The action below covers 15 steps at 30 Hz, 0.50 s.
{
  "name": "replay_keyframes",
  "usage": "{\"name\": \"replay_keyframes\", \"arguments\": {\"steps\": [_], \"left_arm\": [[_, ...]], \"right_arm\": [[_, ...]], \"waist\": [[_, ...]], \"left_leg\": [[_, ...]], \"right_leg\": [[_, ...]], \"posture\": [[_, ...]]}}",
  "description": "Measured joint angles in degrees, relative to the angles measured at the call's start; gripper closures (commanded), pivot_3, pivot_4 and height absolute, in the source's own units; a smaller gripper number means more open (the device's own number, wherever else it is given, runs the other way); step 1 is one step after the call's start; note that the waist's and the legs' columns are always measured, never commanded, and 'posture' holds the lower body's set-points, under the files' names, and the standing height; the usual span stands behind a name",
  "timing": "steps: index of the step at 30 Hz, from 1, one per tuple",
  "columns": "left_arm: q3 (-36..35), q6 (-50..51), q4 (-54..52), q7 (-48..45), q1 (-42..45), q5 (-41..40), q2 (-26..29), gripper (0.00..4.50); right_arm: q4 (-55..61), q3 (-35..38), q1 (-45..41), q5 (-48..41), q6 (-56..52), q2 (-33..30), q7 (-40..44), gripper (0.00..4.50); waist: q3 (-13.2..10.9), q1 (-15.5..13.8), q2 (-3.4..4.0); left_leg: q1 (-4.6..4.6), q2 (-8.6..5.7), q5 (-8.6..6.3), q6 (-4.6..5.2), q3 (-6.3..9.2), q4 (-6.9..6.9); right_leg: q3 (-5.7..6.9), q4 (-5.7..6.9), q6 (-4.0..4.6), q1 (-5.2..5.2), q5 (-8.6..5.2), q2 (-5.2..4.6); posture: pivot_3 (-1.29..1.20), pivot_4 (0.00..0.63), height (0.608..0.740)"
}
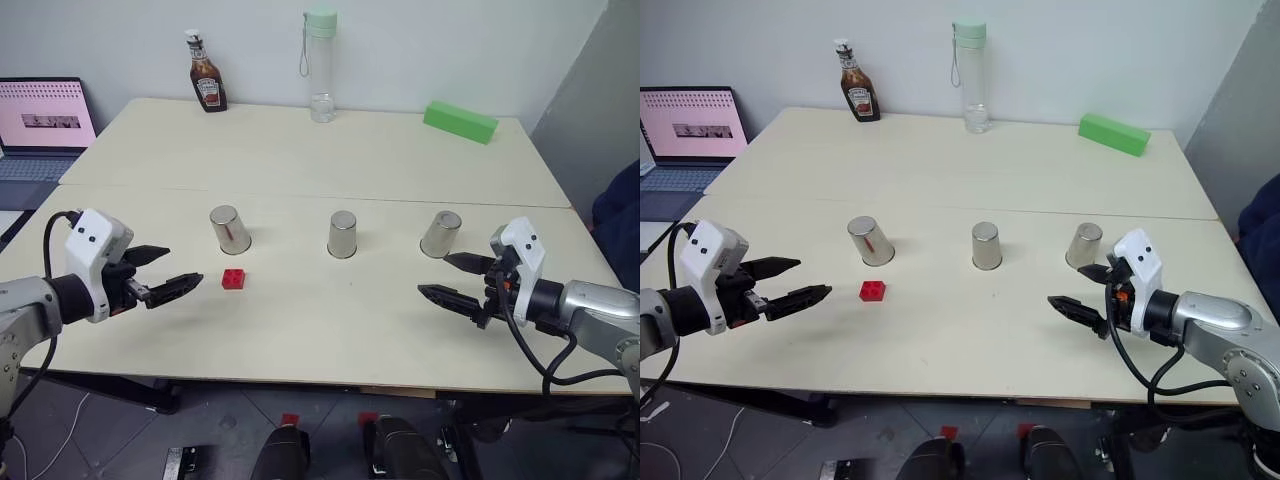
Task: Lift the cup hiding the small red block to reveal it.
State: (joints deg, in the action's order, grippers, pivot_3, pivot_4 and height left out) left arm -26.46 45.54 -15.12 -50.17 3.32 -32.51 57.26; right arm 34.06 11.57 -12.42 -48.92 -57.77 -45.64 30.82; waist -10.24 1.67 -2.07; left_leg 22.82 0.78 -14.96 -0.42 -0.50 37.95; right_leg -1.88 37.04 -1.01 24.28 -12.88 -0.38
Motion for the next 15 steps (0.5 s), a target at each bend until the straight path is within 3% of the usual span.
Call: {"name": "replay_keyframes", "arguments": {"steps": [15], "left_arm": [[0.75, -0.01, 0.98, -0.63, 1.43, 0.16, 0.31, 0.02]], "right_arm": [[0.61, 0.35, 0.06, -0.17, 0.00, 0.81, -1.20, 0.00]], "waist": [[0.00, 0.00, 0.00]], "left_leg": [[-0.01, 0.00, 0.00, 0.00, -0.01, 0.00]], "right_leg": [[-0.01, 0.00, -0.01, 0.00, 0.01, 0.00]], "posture": [[0.00, 0.150, 0.740]]}}
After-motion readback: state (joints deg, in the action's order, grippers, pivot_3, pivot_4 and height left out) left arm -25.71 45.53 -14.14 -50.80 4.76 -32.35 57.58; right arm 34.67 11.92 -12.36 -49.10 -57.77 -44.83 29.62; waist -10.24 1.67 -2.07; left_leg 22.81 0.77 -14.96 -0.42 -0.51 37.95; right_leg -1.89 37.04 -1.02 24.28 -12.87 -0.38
